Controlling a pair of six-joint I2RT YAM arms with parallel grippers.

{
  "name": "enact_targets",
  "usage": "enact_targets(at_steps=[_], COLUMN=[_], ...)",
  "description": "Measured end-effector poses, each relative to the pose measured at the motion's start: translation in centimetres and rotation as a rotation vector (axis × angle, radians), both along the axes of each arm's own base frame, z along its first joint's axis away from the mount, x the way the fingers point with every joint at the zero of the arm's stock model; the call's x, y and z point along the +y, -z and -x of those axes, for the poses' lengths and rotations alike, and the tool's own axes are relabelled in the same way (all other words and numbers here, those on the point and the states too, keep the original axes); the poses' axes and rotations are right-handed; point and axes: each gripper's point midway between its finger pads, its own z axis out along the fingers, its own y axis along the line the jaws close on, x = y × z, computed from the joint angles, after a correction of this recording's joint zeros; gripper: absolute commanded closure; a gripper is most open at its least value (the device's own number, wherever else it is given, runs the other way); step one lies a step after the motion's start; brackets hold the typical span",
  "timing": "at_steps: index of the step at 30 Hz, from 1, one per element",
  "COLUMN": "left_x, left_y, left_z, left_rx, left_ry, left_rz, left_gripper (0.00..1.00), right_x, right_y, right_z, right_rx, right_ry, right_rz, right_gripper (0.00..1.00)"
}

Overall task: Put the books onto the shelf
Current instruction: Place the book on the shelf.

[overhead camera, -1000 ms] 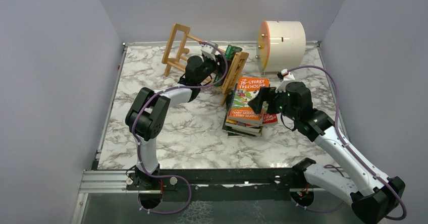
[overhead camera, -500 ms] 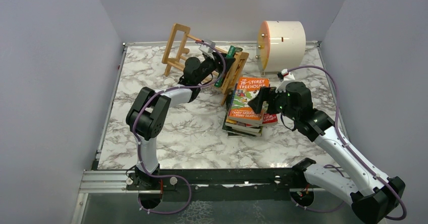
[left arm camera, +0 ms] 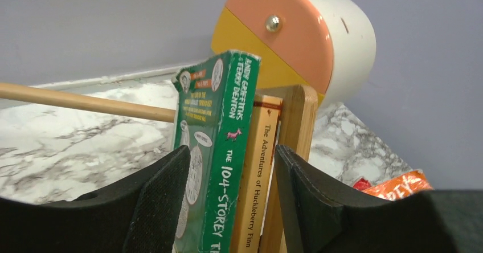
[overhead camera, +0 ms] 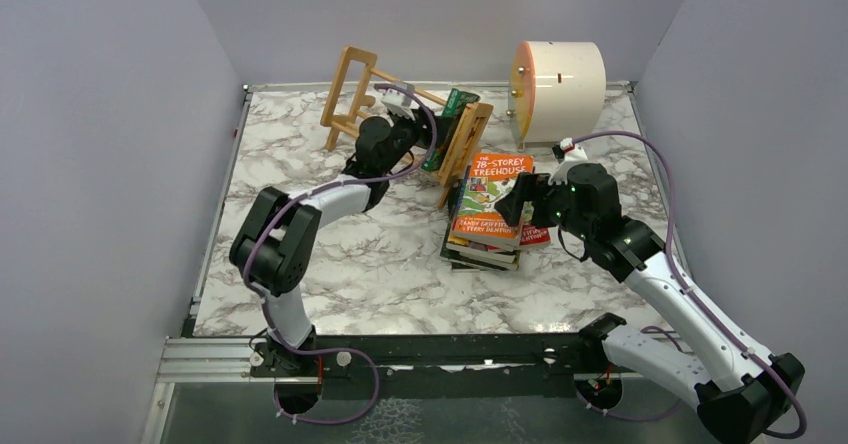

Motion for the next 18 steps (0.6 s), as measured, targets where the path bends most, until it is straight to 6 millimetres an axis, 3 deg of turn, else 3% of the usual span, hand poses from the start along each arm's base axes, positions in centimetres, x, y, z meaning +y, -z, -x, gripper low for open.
enact_targets(at_steps=[3, 4, 9, 13, 18], left_x=[1.6, 2.7, 4.5, 3.4, -0.2], left_y=[-1.9, -3.9, -8.8, -9.3, -6.2], left_z=[0.1, 0.6, 2.4, 4.1, 7.3], left_rx=[-0.003, -0.021, -0.051, -0.003, 0.139], left_ry=[-0.069, -0.092, -0.105, -0.023, 0.117], left_rz=[0.015, 0.030, 0.082, 0.114, 0.107], left_gripper=[0.50, 0.50, 0.50, 0.50, 0.50], right_x=[-0.3, -0.4, -0.4, -0.3, -0.1], right_y=[0.3, 0.4, 0.5, 0.6, 0.7], right_z=[0.2, 0.2, 0.3, 0.2, -0.1], right_rx=[0.016, 0.021, 0.030, 0.034, 0.045], right_ry=[0.011, 0.012, 0.014, 0.014, 0.012], right_rz=[0.013, 0.015, 0.016, 0.018, 0.023], right_gripper=[0.05, 0.06, 0.06, 0.07, 0.07])
